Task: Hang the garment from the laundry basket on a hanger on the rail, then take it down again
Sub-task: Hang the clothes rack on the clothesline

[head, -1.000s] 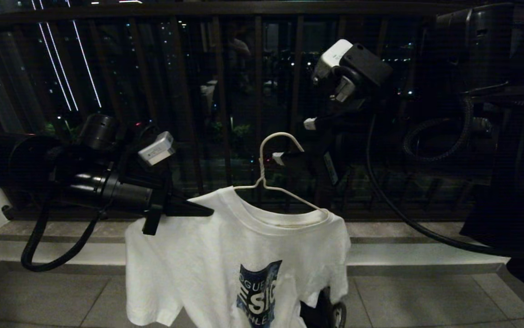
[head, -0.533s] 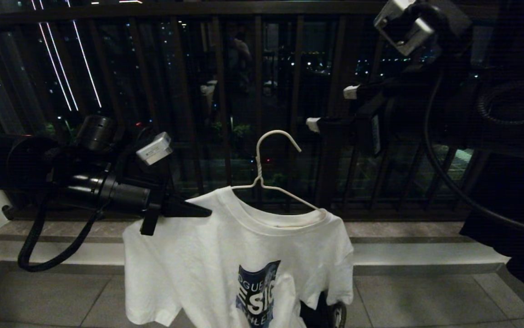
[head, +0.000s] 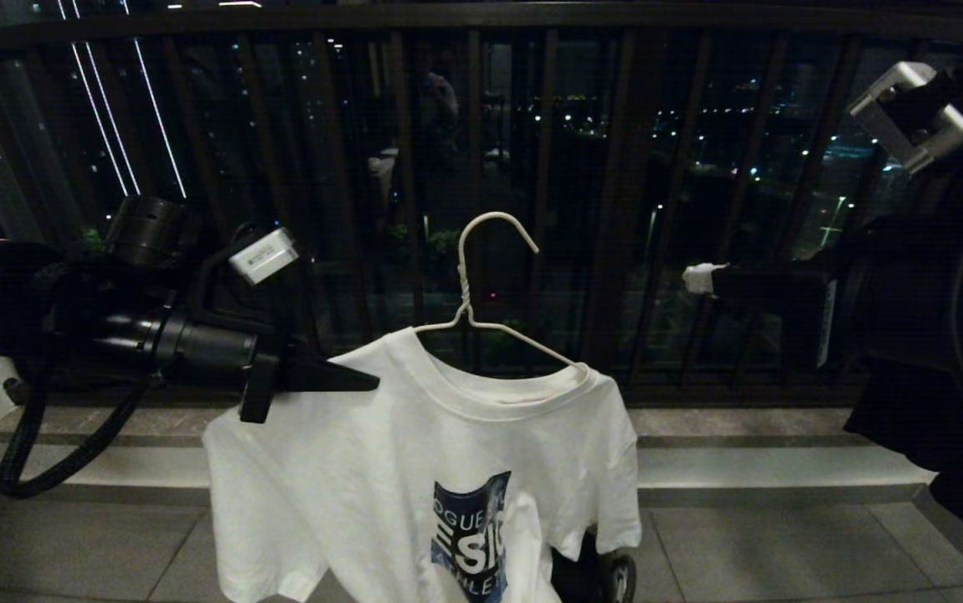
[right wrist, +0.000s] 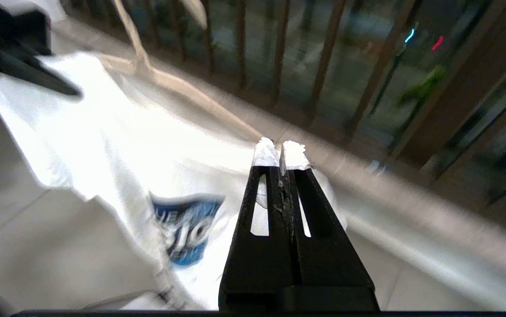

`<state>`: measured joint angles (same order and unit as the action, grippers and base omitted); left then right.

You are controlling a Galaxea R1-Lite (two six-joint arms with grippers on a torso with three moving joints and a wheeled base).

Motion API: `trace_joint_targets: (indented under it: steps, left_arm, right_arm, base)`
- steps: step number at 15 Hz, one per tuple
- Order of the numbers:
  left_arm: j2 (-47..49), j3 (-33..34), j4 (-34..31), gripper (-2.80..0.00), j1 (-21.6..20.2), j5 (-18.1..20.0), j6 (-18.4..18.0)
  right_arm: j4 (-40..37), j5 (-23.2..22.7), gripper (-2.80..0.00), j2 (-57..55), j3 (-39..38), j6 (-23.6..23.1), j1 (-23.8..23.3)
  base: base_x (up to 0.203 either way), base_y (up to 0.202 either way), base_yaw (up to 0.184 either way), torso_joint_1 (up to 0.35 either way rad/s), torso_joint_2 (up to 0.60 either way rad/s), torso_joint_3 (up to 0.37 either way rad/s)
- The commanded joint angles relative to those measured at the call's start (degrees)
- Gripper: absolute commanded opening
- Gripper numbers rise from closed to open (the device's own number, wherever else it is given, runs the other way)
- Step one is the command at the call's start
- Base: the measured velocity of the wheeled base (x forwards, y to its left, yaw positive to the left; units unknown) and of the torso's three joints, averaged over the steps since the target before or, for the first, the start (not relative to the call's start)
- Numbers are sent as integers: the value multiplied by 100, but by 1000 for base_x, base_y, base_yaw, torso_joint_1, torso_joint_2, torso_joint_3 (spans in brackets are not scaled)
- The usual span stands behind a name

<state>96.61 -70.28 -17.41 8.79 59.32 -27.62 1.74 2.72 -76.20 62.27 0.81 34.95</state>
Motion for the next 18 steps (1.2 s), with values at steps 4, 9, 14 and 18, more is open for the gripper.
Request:
trace_joint_targets:
  steps: [4, 9, 14, 18]
  left_arm:
    - [-832, 509, 117, -280, -59, 121, 117]
    - [-944, 681, 132, -280, -62, 300, 55]
    - [-943, 683, 132, -280, -44, 308, -34]
    - [-1031, 701, 132, -280, -35, 308, -50]
  right_arm:
    - [-39, -59, -280, 239, -489, 114, -253]
    - [10, -70, -280, 274, -662, -70, -305]
    - [141, -70, -280, 334, -690, -98, -401]
    - [265, -70, -280, 392, -747, -249, -491]
  base:
    - [0, 0, 0, 0, 0, 0]
    - [0, 0, 0, 0, 0, 0]
    - [0, 0, 0, 0, 0, 0]
    - [0, 0, 0, 20, -187, -260]
